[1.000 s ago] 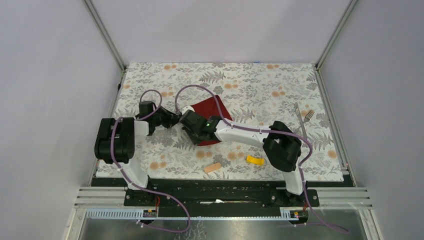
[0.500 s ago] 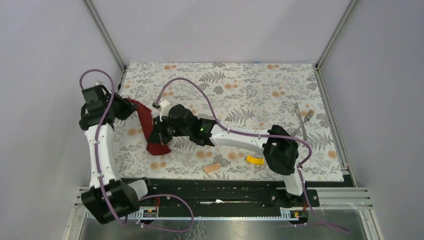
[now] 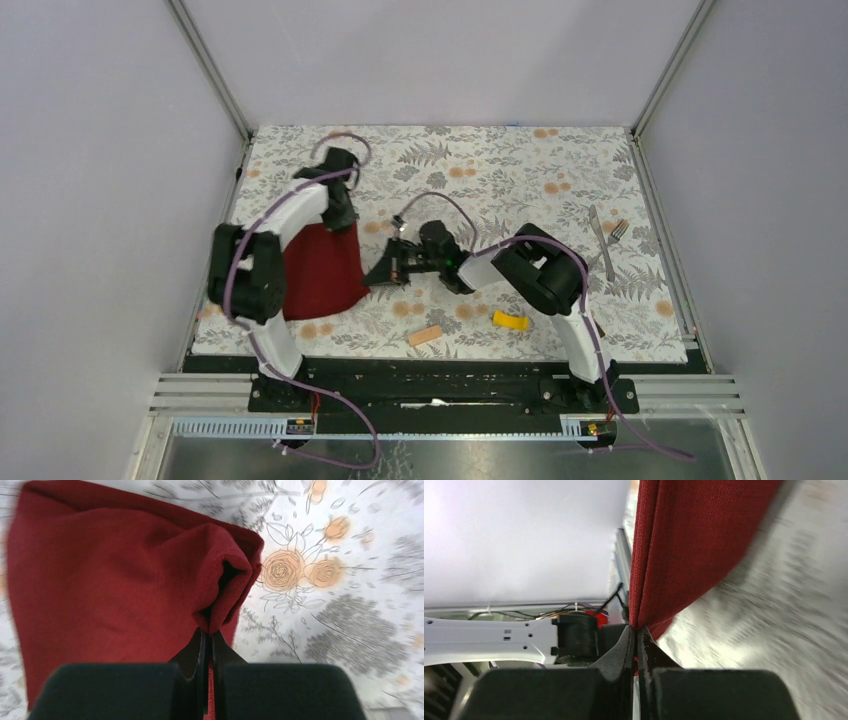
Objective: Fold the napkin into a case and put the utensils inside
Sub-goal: Turn over the upper triangle folded napkin at the center of the board.
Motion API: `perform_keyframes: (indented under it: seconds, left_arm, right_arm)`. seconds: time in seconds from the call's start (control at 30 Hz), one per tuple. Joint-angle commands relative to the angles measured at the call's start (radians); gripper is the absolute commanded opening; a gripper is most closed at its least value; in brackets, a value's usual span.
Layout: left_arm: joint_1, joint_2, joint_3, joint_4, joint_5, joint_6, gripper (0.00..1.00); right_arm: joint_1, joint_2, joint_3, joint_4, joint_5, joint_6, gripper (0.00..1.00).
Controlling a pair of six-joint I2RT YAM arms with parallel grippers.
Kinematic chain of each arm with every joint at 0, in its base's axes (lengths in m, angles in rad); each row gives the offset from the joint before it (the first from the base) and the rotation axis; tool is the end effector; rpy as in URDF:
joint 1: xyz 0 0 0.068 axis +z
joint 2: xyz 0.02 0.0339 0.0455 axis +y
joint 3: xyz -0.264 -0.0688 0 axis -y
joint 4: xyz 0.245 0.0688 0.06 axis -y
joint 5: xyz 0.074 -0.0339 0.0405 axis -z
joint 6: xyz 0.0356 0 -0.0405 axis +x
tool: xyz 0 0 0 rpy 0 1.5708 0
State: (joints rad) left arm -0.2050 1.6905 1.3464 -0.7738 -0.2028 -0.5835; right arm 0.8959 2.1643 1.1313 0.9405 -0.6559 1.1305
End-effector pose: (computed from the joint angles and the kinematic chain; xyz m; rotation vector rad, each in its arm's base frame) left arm 0.3442 -0.0642 0.2515 -0.5590 2.5887 0.0144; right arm 0.2620 0.3621 0.1432 -0.3870 2.0862 1.9323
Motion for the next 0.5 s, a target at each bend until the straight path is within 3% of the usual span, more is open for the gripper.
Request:
perform_keyframes:
  seconds: [0.0, 0.23, 0.3, 0.4, 0.47]
  left_arm:
    - [-0.098, 0.142, 0.124, 0.22, -0.141, 0.024, 0.0]
    - [-0.218, 0.347, 0.287, 0.21, -0.074, 0.042, 0.02]
    - [-0.236, 0.36, 0.298, 0.209, -0.034, 0.059, 0.11]
    - [-0.246, 0.323, 0.294, 0.209, 0.047, 0.089, 0.32]
    - [-0.246, 0.26, 0.272, 0.208, 0.11, 0.117, 0.52]
  right_arm:
    - [-0.071, -0.009, -0.135, 0.14, -0.244, 0.06, 0.0]
    - [-0.191, -0.072, -0.303, 0.018, -0.248, -0.088, 0.0]
    - [-0.206, -0.106, -0.331, -0.046, -0.23, -0.141, 0.02]
    - [-0.216, -0.163, -0.334, -0.204, -0.193, -0.25, 0.13]
    - [-0.221, -0.204, -0.33, -0.31, -0.154, -0.321, 0.21]
